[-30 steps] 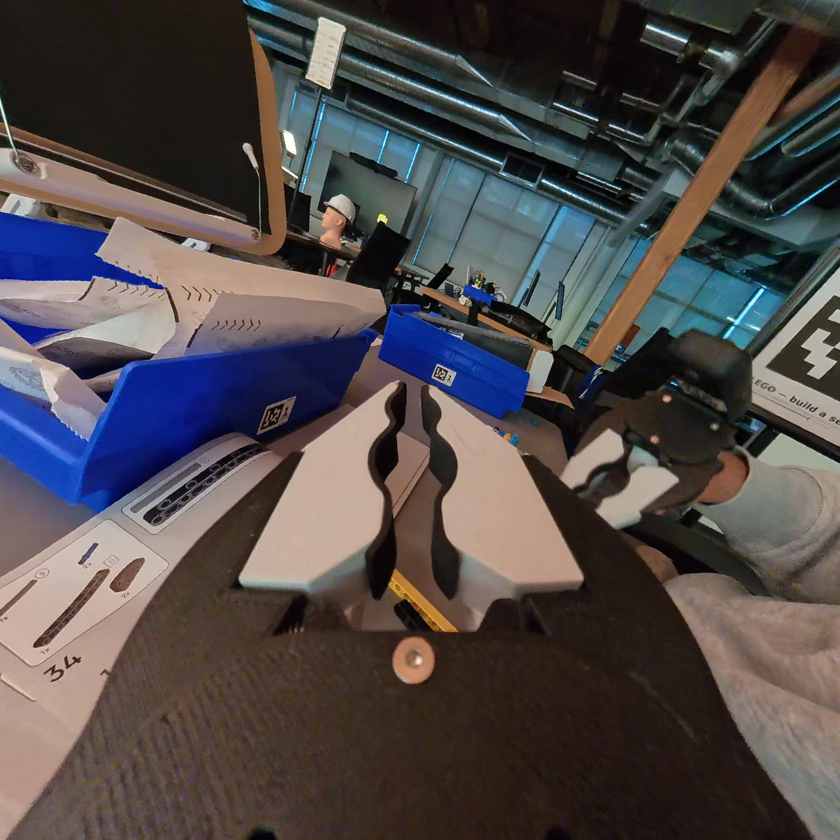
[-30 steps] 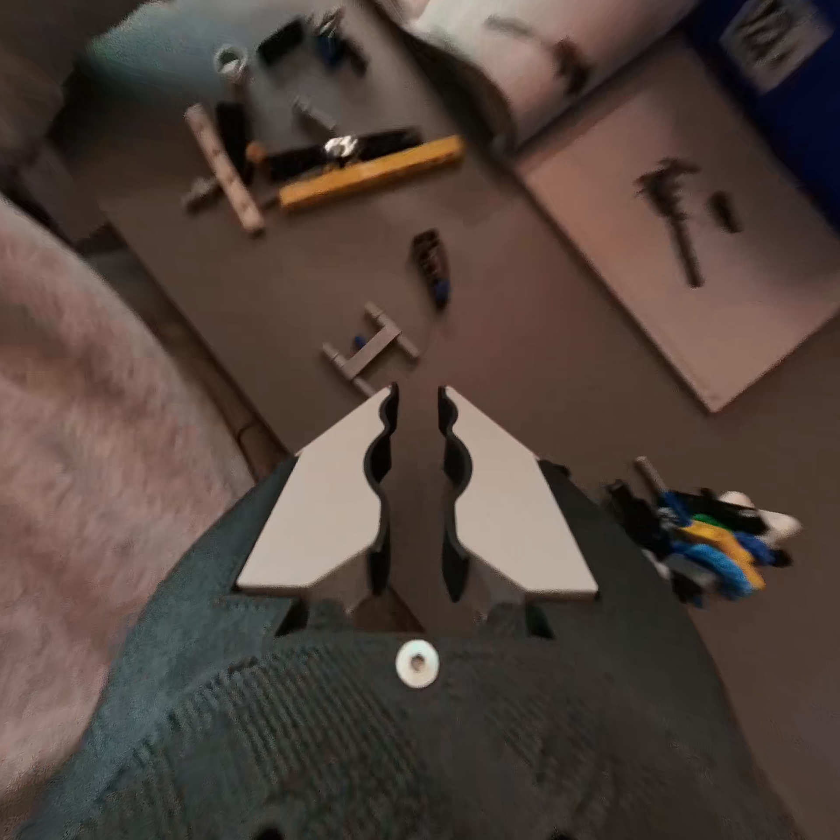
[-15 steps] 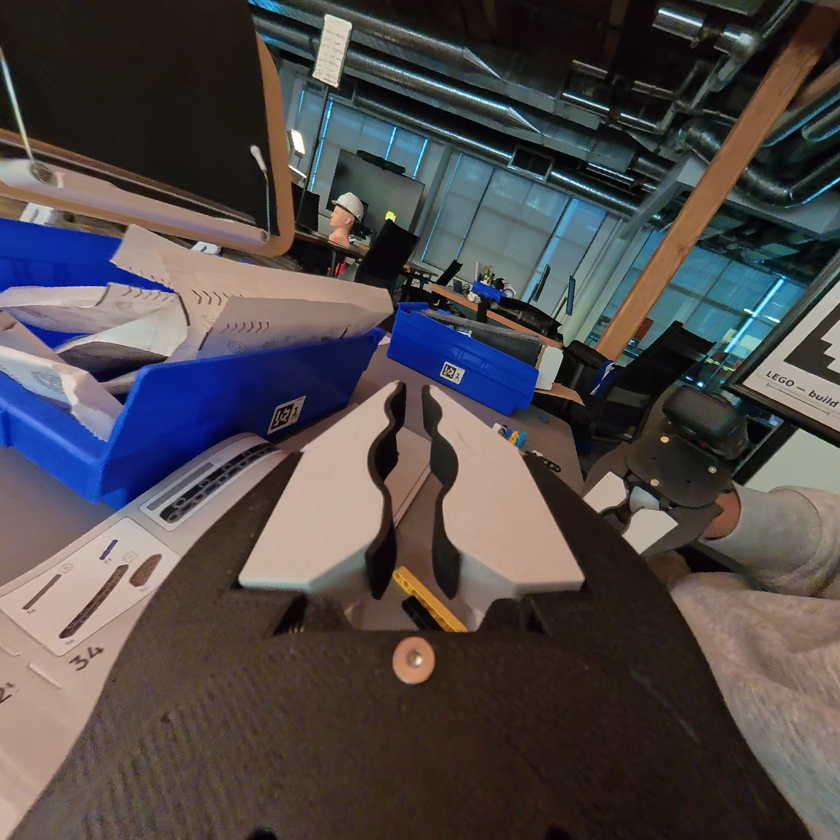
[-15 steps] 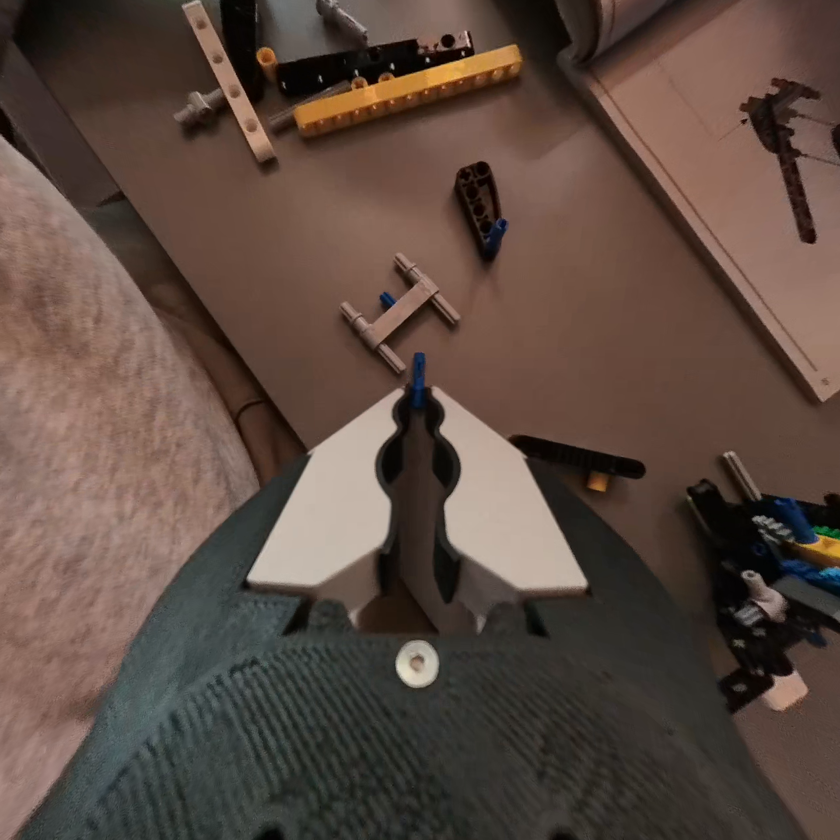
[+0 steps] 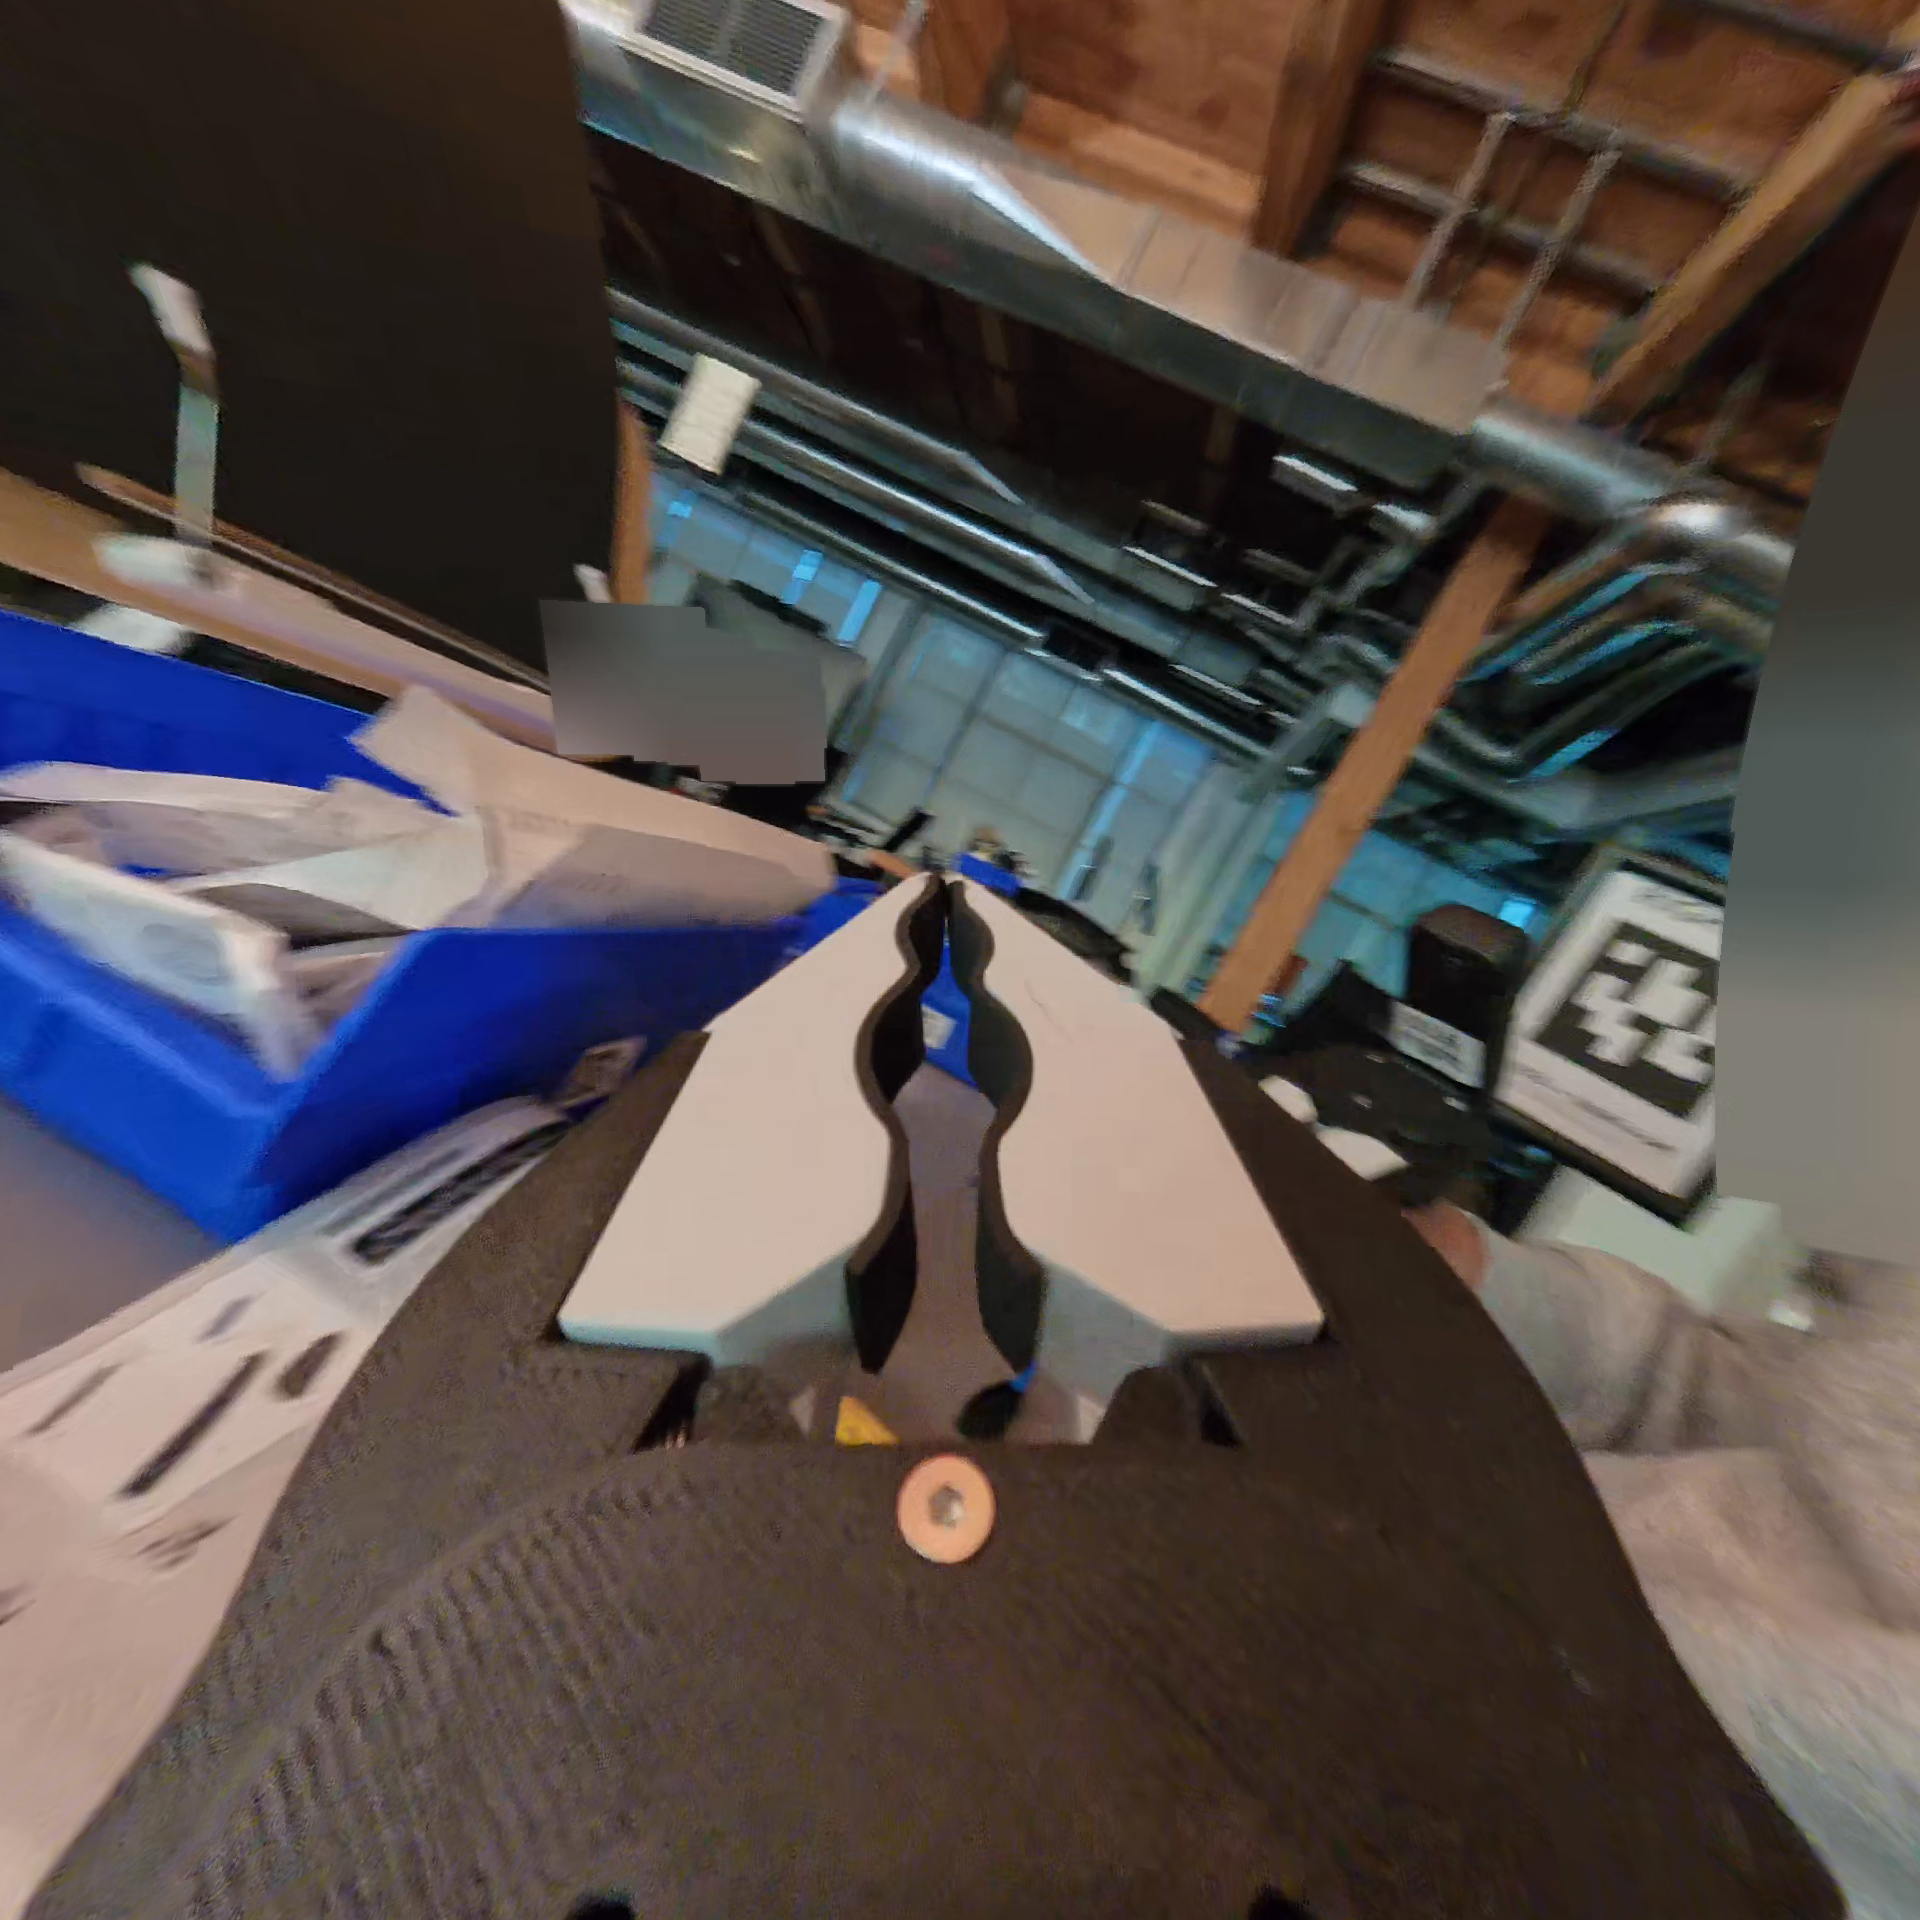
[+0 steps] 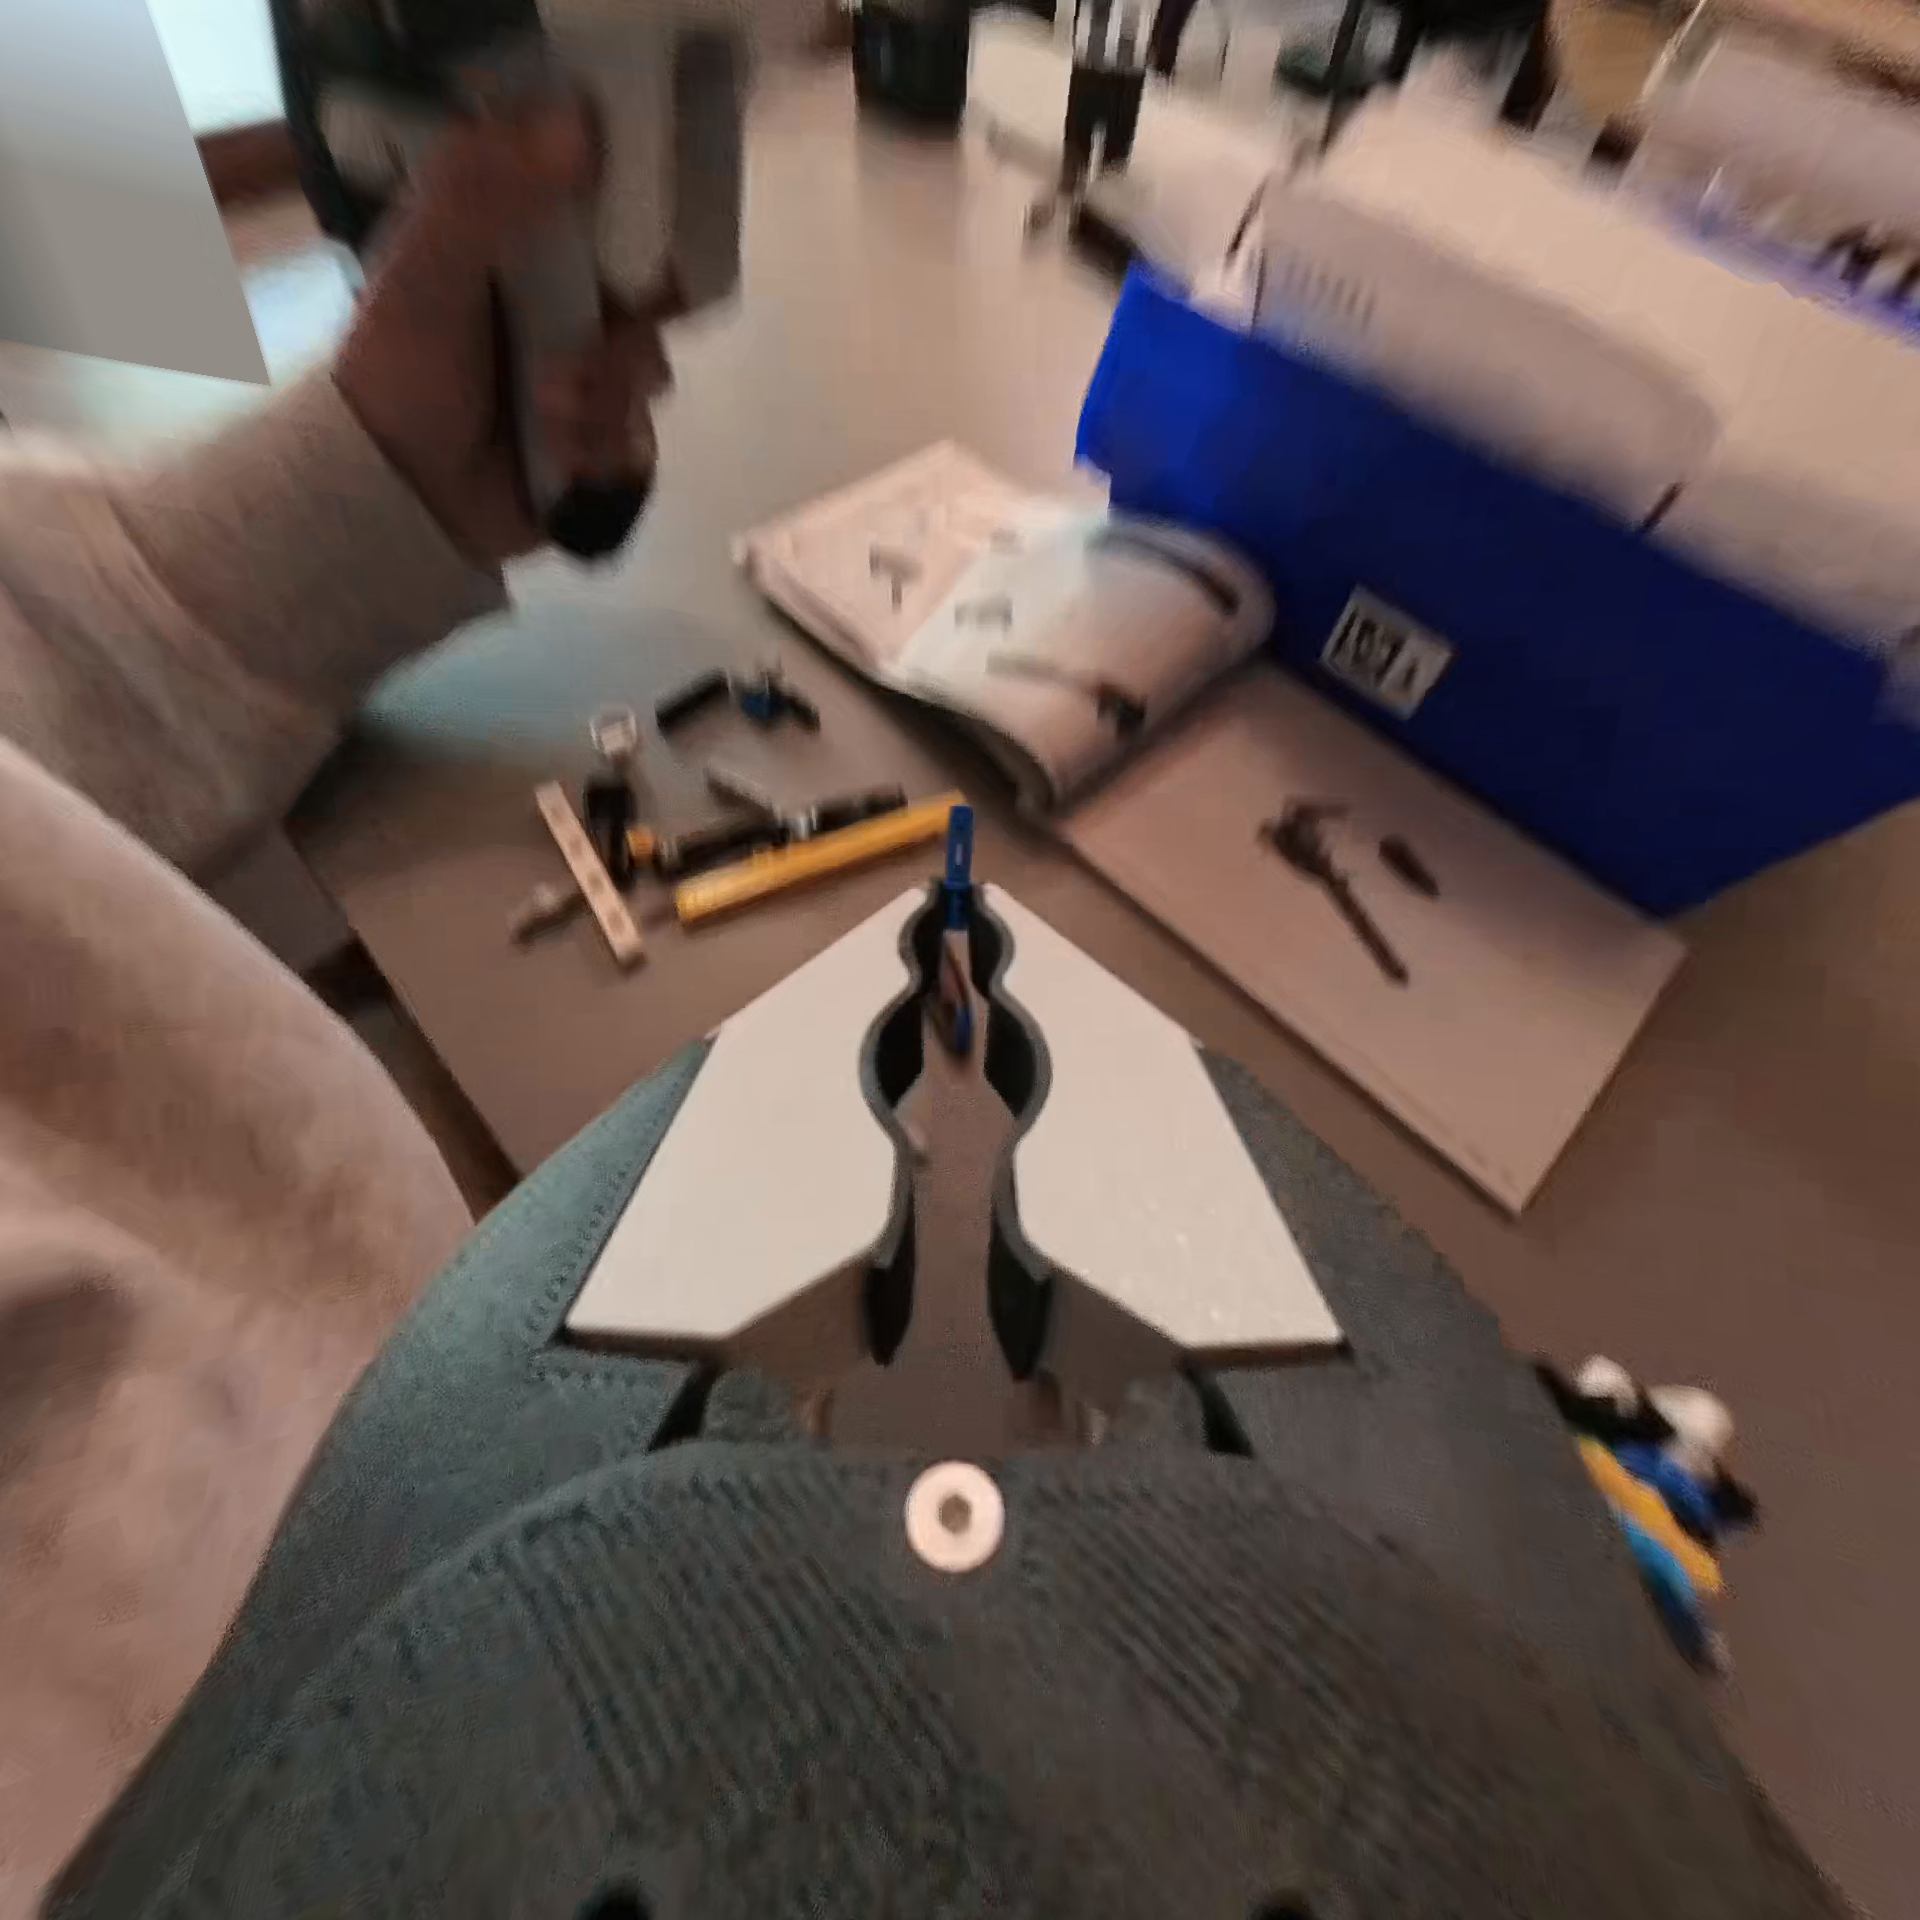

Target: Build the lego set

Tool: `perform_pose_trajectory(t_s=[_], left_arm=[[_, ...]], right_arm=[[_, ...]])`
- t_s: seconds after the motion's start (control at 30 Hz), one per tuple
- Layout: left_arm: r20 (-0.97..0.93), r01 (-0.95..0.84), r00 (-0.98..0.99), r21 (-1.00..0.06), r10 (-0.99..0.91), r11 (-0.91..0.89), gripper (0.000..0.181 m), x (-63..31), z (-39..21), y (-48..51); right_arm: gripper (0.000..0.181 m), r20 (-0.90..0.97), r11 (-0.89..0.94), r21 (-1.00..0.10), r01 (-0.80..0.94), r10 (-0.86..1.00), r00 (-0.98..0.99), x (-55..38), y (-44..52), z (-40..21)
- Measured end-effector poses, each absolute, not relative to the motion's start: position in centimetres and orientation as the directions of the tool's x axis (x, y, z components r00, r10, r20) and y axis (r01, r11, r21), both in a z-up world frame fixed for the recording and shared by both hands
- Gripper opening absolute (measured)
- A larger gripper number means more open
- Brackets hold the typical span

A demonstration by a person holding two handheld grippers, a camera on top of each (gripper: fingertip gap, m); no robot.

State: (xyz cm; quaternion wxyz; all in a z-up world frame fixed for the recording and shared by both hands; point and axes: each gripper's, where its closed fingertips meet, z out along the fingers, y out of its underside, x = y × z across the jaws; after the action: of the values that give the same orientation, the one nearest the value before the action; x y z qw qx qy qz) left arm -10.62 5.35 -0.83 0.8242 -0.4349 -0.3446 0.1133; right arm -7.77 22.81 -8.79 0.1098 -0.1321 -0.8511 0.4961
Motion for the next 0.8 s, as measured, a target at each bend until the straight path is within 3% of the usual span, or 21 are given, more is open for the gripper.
perform_pose_trajectory(t_s=[0.03,0.17,0.33,0.8], left_arm=[[0.468,0.145,0.770,-0.790,0.434,0.596,0.000,-10.3,-0.7,6.4],[0.445,0.254,0.848,-0.817,0.286,0.518,0.001,-9.4,-0.9,11.1],[0.373,0.318,0.924,-0.874,0.088,0.367,0.008,-6.3,-1.0,15.3],[0.401,0.317,0.909,-0.841,0.112,0.439,0.002,-7.3,-0.9,14.3]], right_arm=[[0.003,0.040,0.406,-0.907,0.107,0.338,-0.940,-8.0,21.8,-7.5],[0.002,-0.060,0.188,-0.975,0.120,0.295,-0.953,-8.0,18.4,-3.5],[0.003,-0.066,0.102,-0.991,0.091,0.225,-0.972,-7.9,15.3,-1.0],[0.003,-0.063,0.106,-0.991,0.087,0.207,-0.976,-7.5,14.0,-2.0]])
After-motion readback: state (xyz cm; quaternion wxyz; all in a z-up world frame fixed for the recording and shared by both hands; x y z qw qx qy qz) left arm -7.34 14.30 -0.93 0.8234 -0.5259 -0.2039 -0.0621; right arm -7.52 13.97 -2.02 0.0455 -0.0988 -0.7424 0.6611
